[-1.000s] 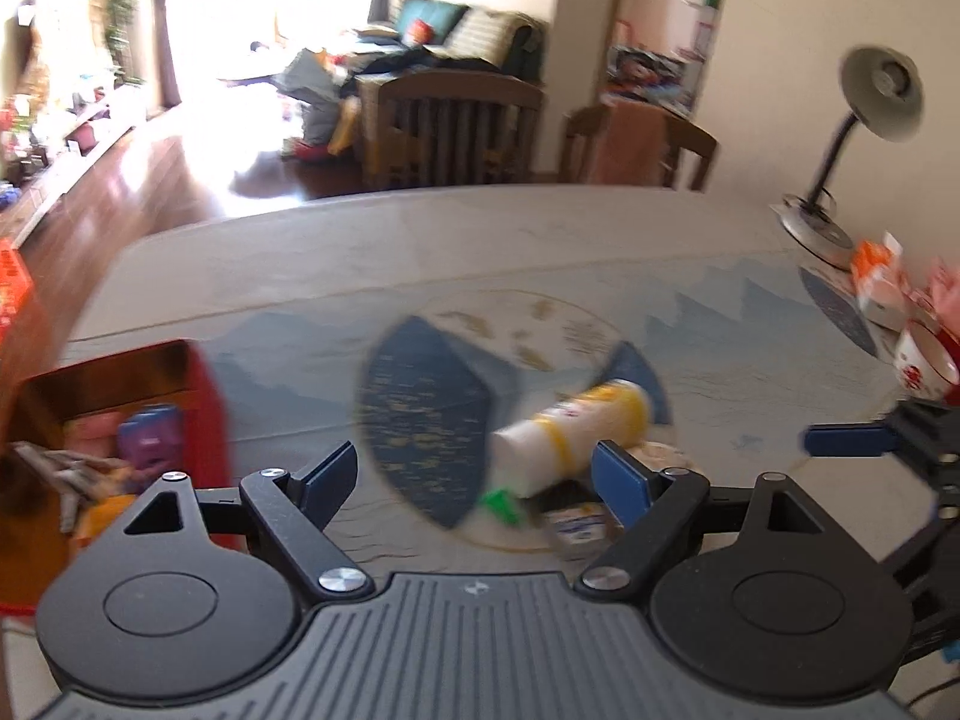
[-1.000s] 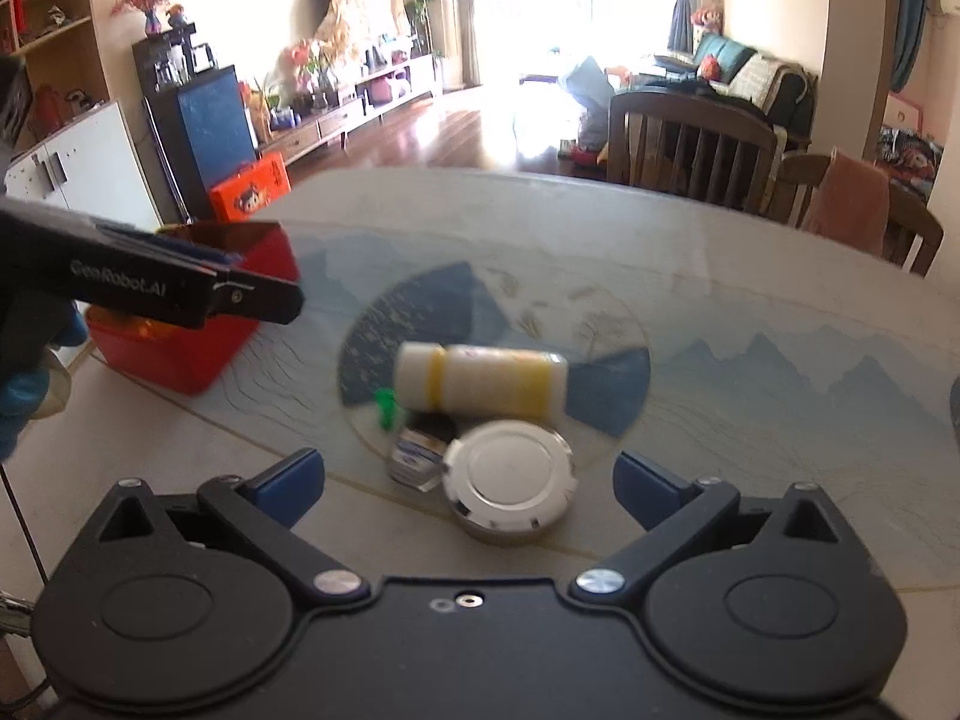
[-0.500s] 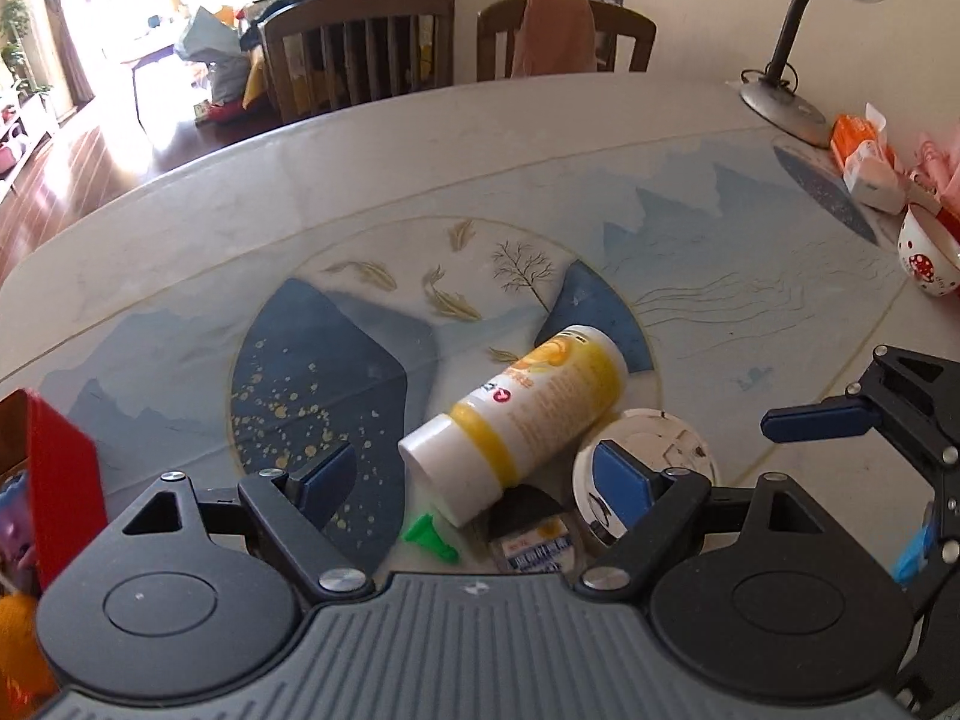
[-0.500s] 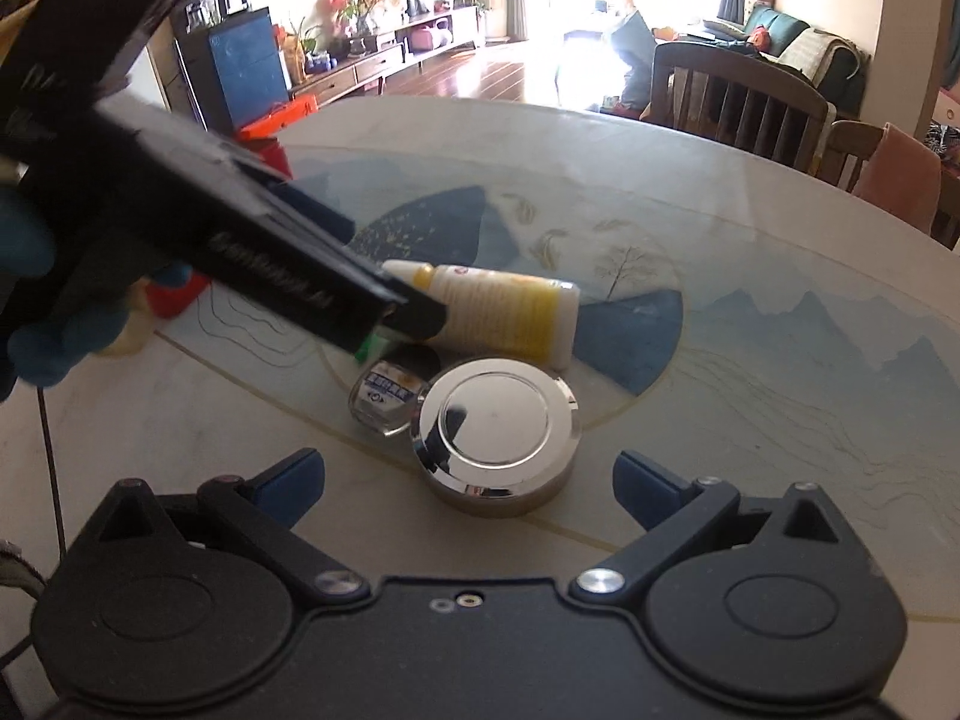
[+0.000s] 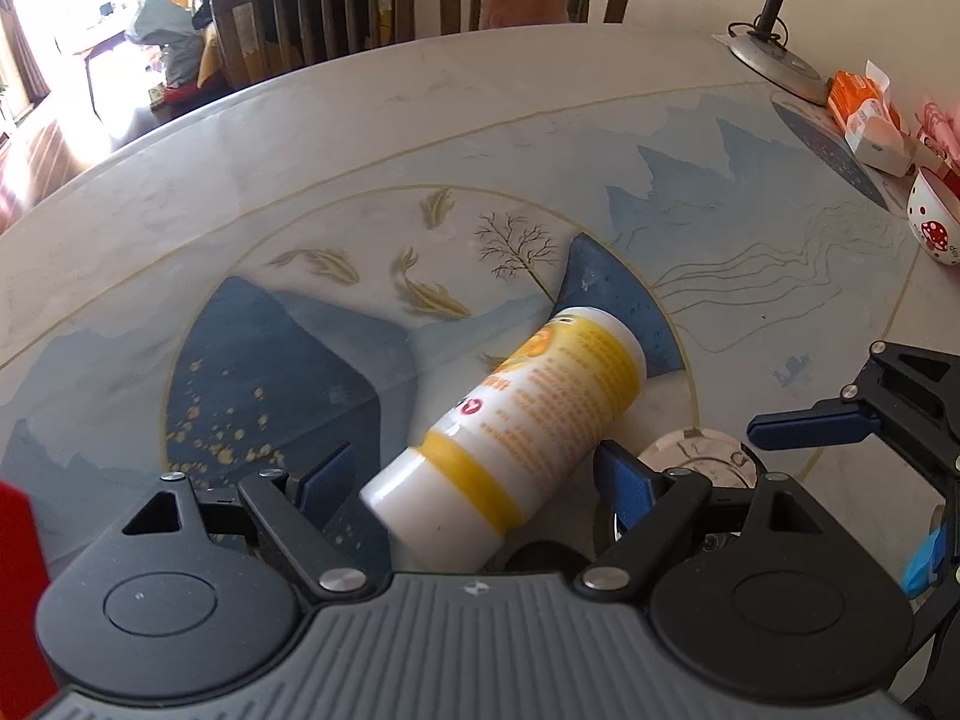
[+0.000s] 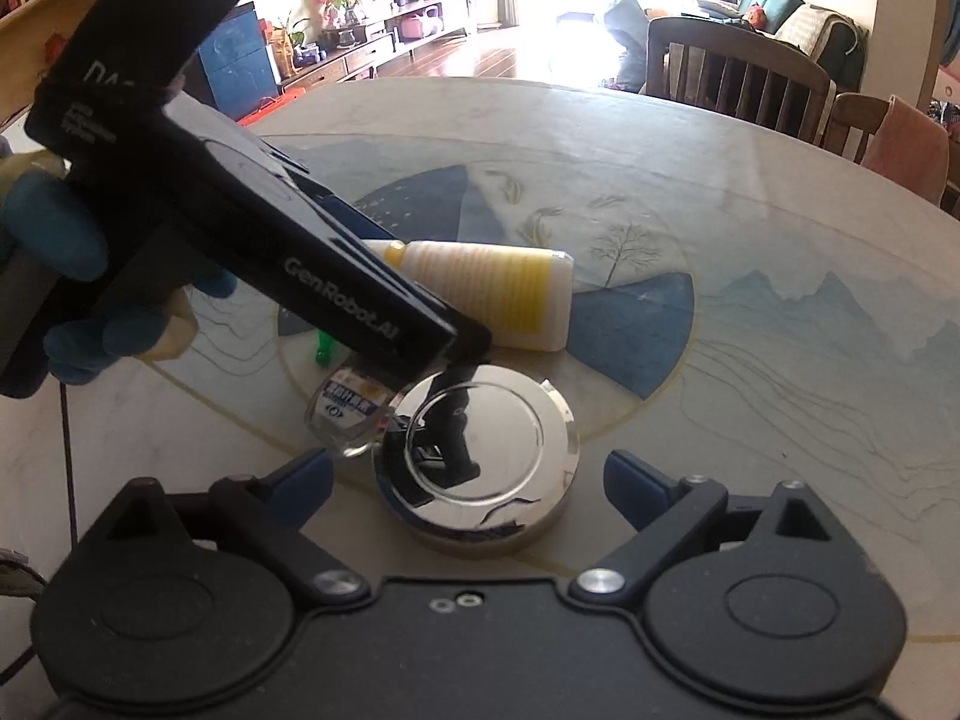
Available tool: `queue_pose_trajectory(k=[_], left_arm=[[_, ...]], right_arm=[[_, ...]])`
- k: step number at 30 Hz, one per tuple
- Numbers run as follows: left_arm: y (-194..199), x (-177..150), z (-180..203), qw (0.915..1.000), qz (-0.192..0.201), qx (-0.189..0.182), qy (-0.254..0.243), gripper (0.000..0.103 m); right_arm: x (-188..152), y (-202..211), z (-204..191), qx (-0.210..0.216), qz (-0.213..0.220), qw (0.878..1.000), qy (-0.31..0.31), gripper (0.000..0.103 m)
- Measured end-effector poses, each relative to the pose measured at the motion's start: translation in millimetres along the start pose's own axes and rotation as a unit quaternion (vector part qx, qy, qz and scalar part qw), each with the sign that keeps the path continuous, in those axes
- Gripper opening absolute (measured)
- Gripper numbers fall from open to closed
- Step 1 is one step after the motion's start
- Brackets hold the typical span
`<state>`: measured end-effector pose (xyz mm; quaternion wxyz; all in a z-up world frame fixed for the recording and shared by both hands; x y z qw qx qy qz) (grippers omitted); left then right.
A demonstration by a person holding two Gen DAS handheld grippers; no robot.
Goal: Organize rigid objects
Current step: 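Grasp the silver round tin with the right tool while the left tool grasps the white-and-yellow bottle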
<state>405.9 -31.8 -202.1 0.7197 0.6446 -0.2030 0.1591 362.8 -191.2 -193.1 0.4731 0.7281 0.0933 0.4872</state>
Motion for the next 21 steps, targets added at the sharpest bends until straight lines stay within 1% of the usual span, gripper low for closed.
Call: queue_pose_trajectory(k=[4,6,8,12,14,15,16,18,20,21], left_arm=[[-8.9,6.1,1.3,1.0000,0.002,-0.007,-0.004,0.087],[-12.4,8.4,2.9,0.9999,0.004,-0.009,-0.007,0.087],[-15.1,10.4,5.3,0.9998,0.008,-0.010,-0.013,0.086],[-16.8,11.8,9.2,0.9996,0.015,-0.009,-0.023,0.085],[-16.3,12.0,10.6,0.9994,0.017,-0.004,-0.028,0.078],[-15.7,12.1,11.5,0.9993,0.018,0.001,-0.032,0.075],[-15.4,12.0,12.6,0.9992,0.019,0.005,-0.035,0.070],[-14.7,11.8,14.7,0.9990,0.017,0.012,-0.041,0.064],[-12.9,12.0,15.9,0.9990,0.017,0.013,-0.039,0.049],[-12.1,12.2,16.2,0.9990,0.016,0.017,-0.037,0.048]], right_arm=[[1.0,-4.6,5.3,0.000,0.002,1.000,-0.009,0.090],[0.9,-6.2,5.4,0.003,0.002,1.000,-0.009,0.089],[0.8,-7.9,4.7,0.007,0.004,1.000,-0.004,0.083],[-1.3,-7.4,4.0,0.004,0.008,1.000,0.004,0.080],[-1.8,-6.2,3.8,0.005,0.011,1.000,0.007,0.077],[-2.3,-5.6,3.5,0.004,0.012,1.000,0.010,0.077],[-2.6,-5.5,3.4,0.003,0.013,1.000,0.012,0.077],[-3.0,-4.9,2.1,0.001,0.016,1.000,0.016,0.076],[-3.3,-4.5,1.4,-0.001,0.017,1.000,0.019,0.076],[-3.3,-4.6,1.4,-0.002,0.016,1.000,0.017,0.076]])
Point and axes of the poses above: each gripper's, at about its wrist camera, not at the fingertips, and y roughly against the way its jaws point, z to its right, x to its top, the point moved 3 cm from there along -y, roughly the way its jaws point, and after that the axes turned 4 degrees about y, right-handed, at the moved point
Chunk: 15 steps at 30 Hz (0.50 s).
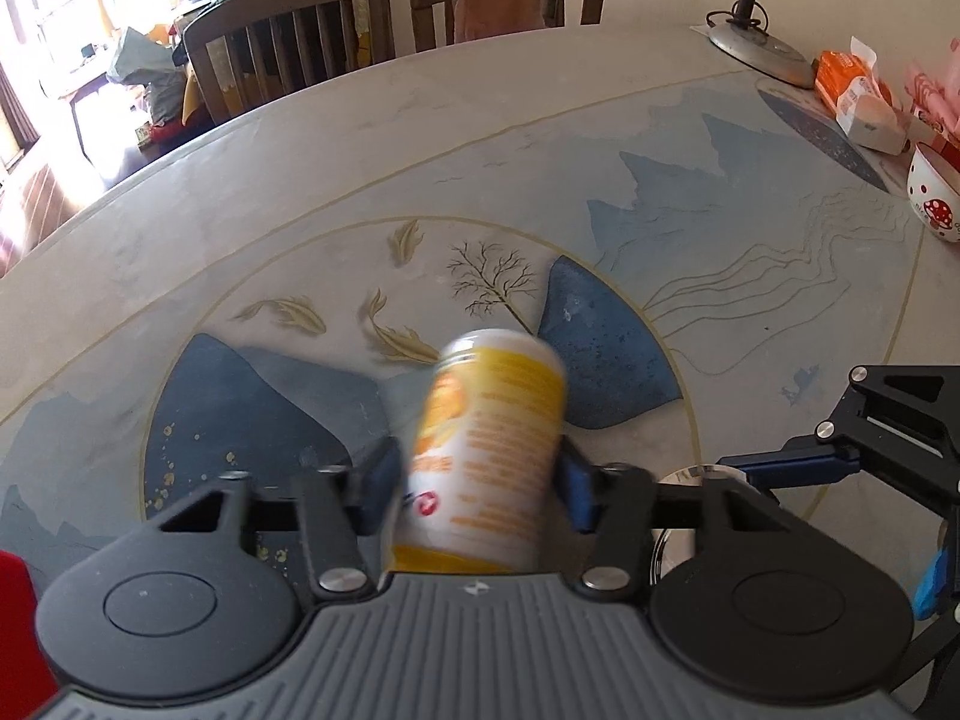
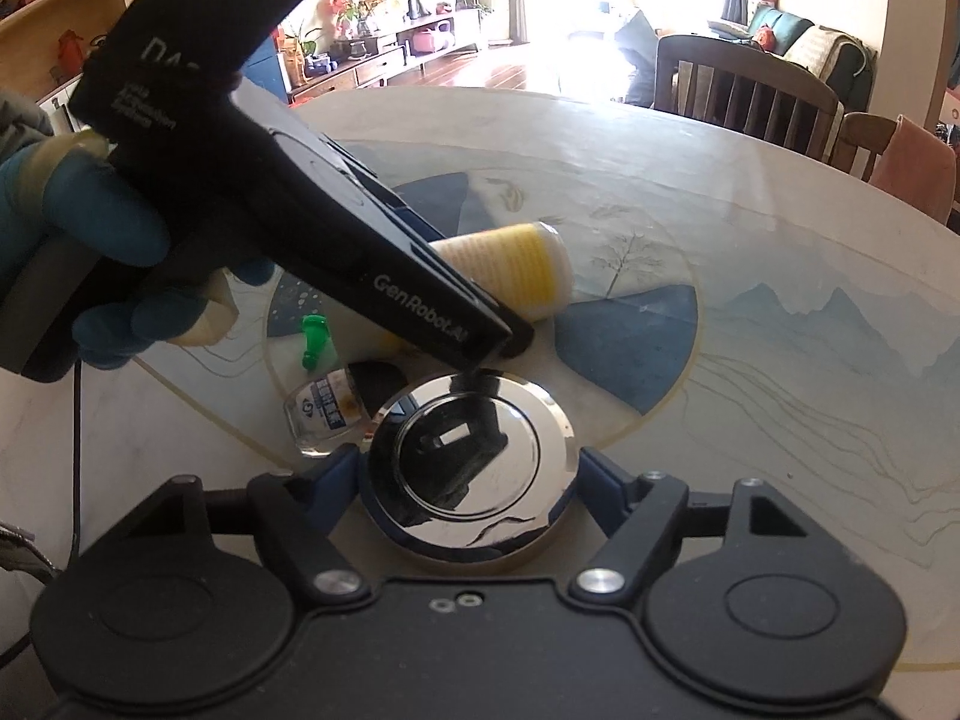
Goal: Organize rigid objects
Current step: 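Grasp the silver round tin with the right tool while the left tool grasps the white-and-yellow bottle, then carry the silver tin and white-and-yellow bottle over the red tin and lower them inside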
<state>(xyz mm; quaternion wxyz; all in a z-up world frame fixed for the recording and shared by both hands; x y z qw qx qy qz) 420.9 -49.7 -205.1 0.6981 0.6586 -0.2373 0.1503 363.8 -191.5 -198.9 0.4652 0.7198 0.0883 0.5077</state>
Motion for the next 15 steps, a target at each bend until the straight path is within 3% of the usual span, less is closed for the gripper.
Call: queue_pose_trajectory(k=[15], left_arm=[[35.2,-11.7,-12.1,0.9975,-0.006,0.031,0.062,0.045]], right_arm=[[-10.1,42.6,26.0,-0.045,0.010,0.994,-0.095,0.076]])
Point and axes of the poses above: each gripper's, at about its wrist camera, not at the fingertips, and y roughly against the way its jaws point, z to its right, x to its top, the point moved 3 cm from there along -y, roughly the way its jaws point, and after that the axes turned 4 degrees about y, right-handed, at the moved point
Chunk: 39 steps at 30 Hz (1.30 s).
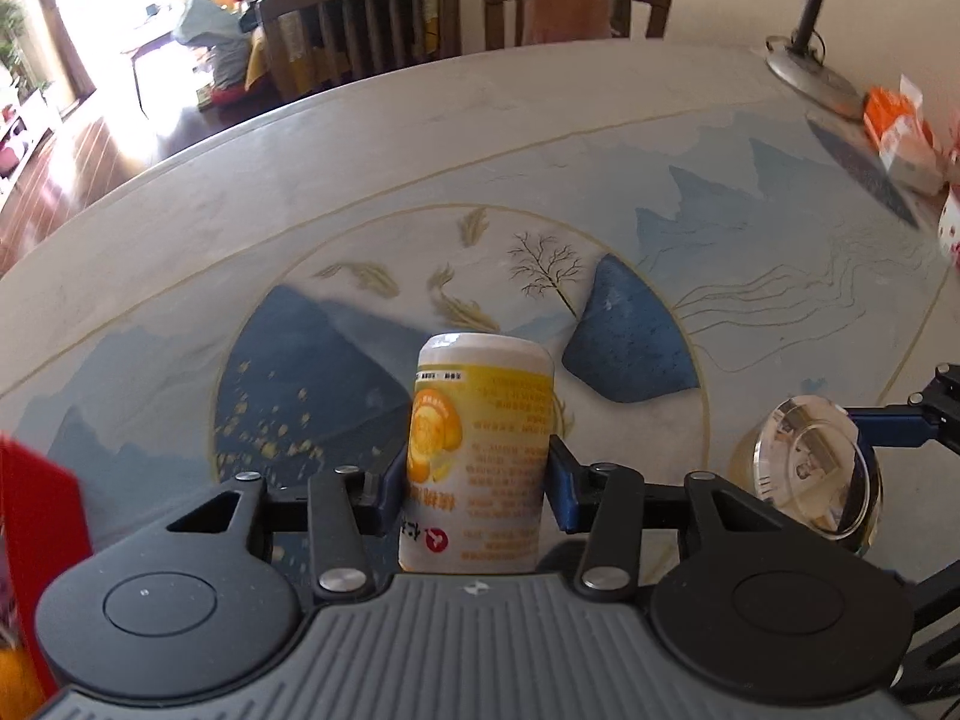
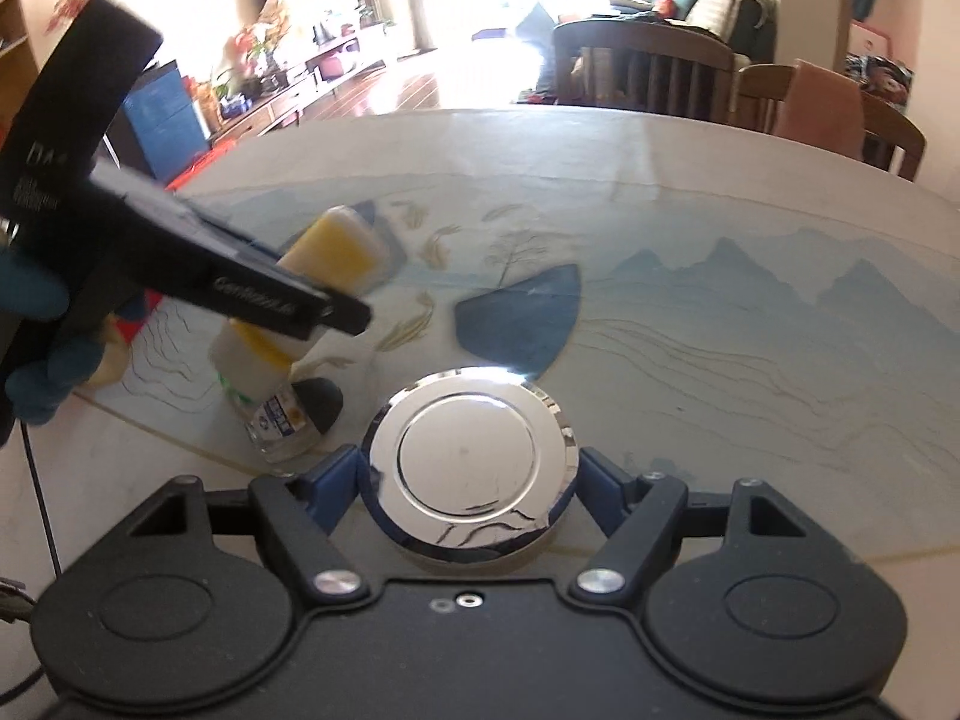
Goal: Organize rigid objects
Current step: 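Carry the silver tin and white-and-yellow bottle over the red tin and lower them inside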
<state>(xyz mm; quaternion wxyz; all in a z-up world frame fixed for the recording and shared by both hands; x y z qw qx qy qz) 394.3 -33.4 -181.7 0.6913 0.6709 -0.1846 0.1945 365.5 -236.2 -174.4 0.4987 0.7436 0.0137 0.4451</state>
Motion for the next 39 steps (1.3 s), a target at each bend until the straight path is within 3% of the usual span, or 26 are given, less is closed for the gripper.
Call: queue_pose_trajectory(k=[7,18,39], left_arm=[[39.3,-12.6,-13.0,0.9993,0.020,-0.002,0.032,0.044],[105.2,-42.1,-45.7,0.9936,0.066,-0.004,0.092,0.044],[191.4,-105.8,-176.5,0.9787,0.102,0.028,0.176,0.044]], right_arm=[[4.0,31.1,-8.4,0.006,0.019,1.000,-0.004,0.076],[20.4,63.2,-54.5,0.027,0.045,0.998,0.047,0.076],[69.0,44.3,-186.2,0.064,0.061,0.988,0.125,0.076]])
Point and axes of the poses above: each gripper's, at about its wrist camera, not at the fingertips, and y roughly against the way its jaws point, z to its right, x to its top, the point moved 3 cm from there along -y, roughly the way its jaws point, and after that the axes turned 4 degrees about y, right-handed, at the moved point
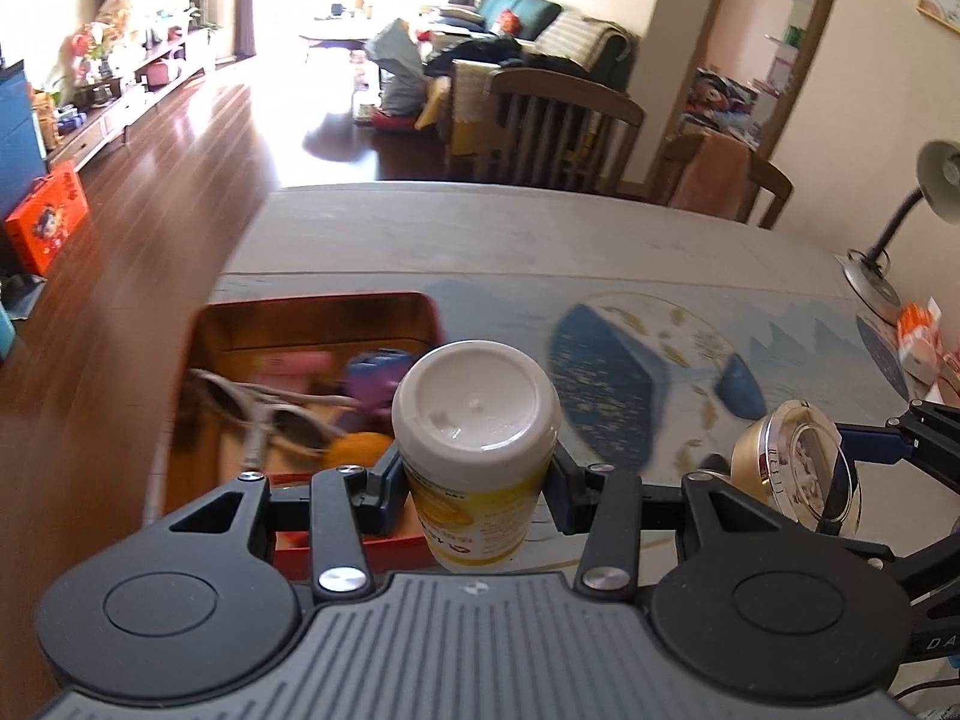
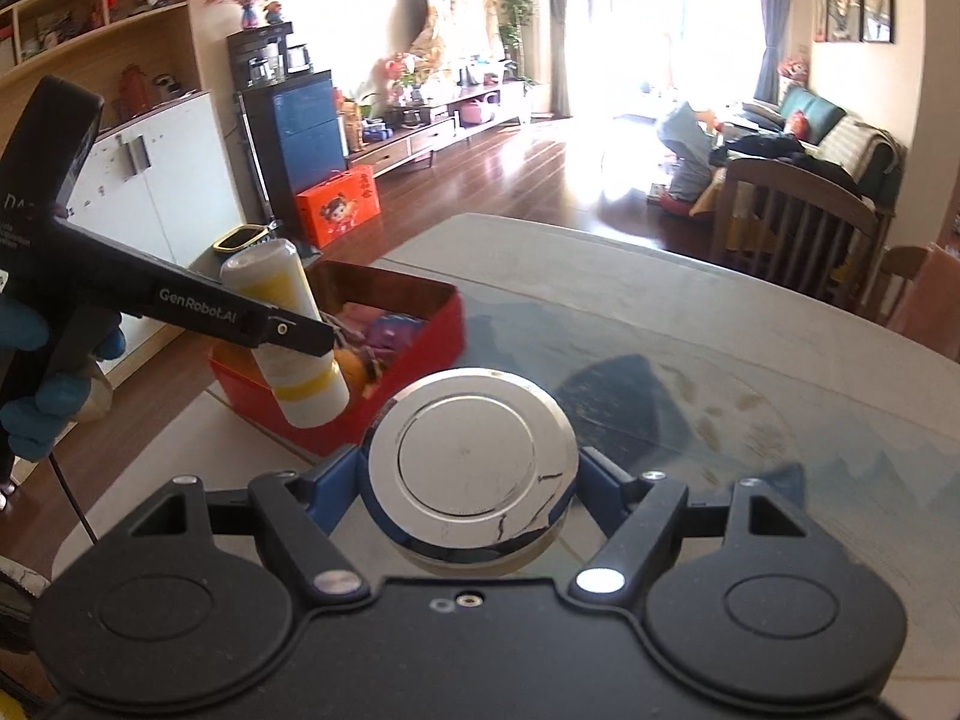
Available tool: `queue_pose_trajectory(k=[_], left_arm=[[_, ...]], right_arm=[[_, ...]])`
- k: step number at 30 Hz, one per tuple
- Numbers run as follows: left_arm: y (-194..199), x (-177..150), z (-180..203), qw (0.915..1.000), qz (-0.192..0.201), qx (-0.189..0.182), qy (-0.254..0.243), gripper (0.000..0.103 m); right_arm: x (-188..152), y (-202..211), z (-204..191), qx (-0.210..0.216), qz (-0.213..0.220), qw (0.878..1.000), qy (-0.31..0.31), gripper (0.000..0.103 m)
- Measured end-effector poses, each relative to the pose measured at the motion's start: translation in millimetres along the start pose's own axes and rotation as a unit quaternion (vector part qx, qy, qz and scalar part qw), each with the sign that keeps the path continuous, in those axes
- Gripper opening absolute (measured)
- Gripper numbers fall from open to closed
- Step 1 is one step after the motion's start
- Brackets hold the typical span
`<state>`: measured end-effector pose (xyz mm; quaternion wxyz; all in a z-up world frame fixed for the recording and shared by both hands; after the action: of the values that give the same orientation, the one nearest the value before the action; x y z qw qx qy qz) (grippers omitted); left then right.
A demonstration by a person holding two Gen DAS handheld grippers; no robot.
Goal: Organize rigid objects
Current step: 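Carry the silver tin and white-and-yellow bottle over the red tin and lower them inside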
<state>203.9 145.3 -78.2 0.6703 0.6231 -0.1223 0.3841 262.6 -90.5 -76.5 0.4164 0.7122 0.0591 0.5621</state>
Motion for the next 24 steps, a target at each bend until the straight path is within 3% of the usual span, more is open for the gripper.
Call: queue_pose_trajectory(k=[12,24], left_arm=[[4.1,17.3,-82.8,0.9993,0.008,0.033,0.015,0.044],[-49.9,28.4,-106.9,0.9963,-0.070,0.041,-0.029,0.044]], right_arm=[[39.1,-54.6,-58.8,0.009,-0.007,0.999,0.037,0.076],[58.6,-119.3,-70.6,-0.027,-0.032,0.997,0.060,0.076]])
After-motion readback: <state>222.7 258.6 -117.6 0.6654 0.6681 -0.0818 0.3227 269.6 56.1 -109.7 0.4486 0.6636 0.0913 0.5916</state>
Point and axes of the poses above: each gripper's, at about its wrist camera, not at the fingertips, and y roughly against the way its jaws point, z to its right, x to its top, the point moved 3 cm from there along -y, roughly the way its jaws point, and after that the axes turned 4 degrees about y, right-handed, at the moved point
